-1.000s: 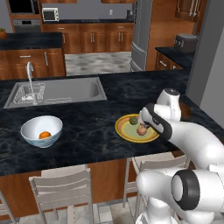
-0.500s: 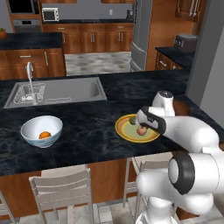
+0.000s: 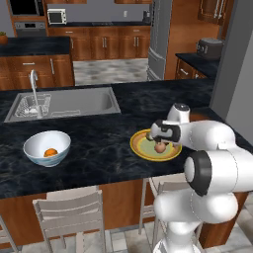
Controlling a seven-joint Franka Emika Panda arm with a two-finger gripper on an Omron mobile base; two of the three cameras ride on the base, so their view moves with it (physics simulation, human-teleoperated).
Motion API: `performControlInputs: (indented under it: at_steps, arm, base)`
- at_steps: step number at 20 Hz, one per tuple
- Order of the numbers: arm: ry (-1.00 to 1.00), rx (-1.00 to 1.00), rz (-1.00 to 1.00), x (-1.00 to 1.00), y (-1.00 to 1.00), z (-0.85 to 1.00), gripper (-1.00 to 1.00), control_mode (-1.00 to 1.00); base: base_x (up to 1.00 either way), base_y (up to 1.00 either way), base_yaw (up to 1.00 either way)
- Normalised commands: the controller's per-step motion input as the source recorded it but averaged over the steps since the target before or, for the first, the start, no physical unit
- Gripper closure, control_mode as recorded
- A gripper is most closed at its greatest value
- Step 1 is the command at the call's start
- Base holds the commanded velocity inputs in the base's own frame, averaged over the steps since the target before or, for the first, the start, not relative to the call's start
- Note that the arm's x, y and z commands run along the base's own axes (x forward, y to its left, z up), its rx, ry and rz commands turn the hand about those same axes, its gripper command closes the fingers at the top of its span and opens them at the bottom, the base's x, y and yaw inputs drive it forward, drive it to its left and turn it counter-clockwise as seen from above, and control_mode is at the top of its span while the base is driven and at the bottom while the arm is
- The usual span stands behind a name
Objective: Take the fruits from the plate on the dining counter and place two fruits in each bowl.
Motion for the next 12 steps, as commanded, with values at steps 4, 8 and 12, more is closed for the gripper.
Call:
performControlInputs:
  at_steps: [4,8,12]
  arm:
    - [0.0,0.0,0.0,0.29,0.0,-0.15,-1.0,-1.0]
    - [0.02,0.0,0.0,0.11,0.0,-0.23,-1.0,-1.0]
    - [0.01,0.0,0.0,0.13,0.0,-0.25,-1.0,-1.0]
  base:
    - [0.0,0.0,0.0]
    - [0.0,0.0,0.0]
    - [0.0,0.0,0.0]
